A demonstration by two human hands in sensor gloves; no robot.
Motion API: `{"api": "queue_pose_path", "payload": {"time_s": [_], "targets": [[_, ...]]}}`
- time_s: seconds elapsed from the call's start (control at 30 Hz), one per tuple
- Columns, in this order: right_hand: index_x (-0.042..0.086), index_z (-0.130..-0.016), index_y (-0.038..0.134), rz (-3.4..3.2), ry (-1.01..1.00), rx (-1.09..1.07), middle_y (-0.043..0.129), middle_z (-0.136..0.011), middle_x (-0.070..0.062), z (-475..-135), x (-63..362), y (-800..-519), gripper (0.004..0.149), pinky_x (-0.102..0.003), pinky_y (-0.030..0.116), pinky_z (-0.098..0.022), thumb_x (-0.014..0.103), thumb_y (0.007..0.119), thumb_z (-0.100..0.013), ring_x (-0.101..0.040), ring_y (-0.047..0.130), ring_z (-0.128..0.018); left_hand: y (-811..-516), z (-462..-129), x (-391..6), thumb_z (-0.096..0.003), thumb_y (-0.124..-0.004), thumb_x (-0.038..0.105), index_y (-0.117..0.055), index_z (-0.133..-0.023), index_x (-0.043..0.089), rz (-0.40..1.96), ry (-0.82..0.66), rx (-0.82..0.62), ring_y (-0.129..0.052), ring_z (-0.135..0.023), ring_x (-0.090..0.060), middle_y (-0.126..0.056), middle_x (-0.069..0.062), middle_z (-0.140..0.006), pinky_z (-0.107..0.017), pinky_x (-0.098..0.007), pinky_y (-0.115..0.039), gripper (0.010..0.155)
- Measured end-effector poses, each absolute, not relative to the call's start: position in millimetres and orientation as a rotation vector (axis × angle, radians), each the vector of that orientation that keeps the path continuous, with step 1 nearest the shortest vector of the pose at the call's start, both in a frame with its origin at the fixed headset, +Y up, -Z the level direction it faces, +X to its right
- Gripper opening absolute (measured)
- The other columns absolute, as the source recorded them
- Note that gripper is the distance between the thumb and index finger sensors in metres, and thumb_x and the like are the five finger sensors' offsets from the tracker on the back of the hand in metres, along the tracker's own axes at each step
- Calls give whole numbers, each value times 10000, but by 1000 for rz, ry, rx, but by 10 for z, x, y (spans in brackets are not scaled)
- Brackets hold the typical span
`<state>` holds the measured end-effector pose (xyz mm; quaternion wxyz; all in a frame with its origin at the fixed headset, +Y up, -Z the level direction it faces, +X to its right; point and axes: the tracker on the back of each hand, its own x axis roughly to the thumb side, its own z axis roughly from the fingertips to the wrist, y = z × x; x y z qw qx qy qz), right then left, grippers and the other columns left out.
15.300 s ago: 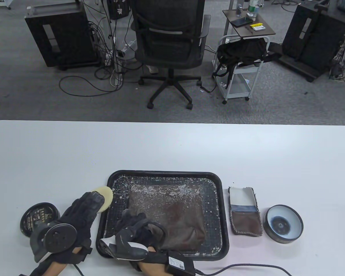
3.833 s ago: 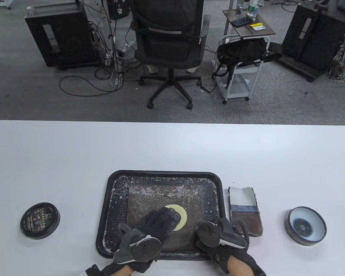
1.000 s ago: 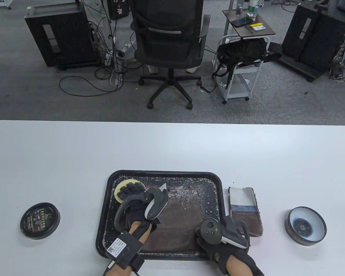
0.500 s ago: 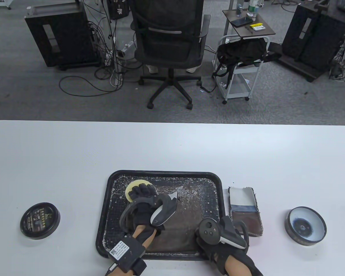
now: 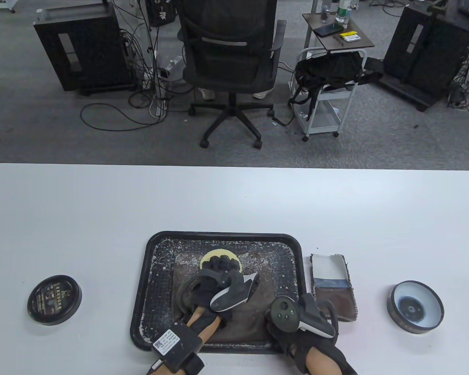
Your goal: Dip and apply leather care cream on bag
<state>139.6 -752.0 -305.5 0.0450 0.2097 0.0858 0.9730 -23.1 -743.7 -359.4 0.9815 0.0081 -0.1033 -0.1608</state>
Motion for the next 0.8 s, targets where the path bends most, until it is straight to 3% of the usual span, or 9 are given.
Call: {"api": "queue_pose_path", "payload": {"time_s": [0.5, 0.8], "targets": [[140, -816, 917, 2965, 267, 644, 865, -885, -93, -3060, 1404, -7520, 486, -534, 730, -603, 367, 801, -403, -348, 917, -750, -7453, -3478, 32, -395, -796, 384, -638, -910, 454, -168, -498, 21, -761, -941, -132, -692, 145, -997, -697, -320, -734, 543], [141, -819, 914, 2964, 269, 636, 862, -889, -90, -3058, 1405, -7522, 487, -535, 727, -605, 367, 801, -403, -348, 912, -755, -7500, -3452, 87, -394, -794, 383, -634, -904, 470, -156, -543, 12, -737, -953, -119, -679, 164, -1001, -709, -327, -709, 542]]}}
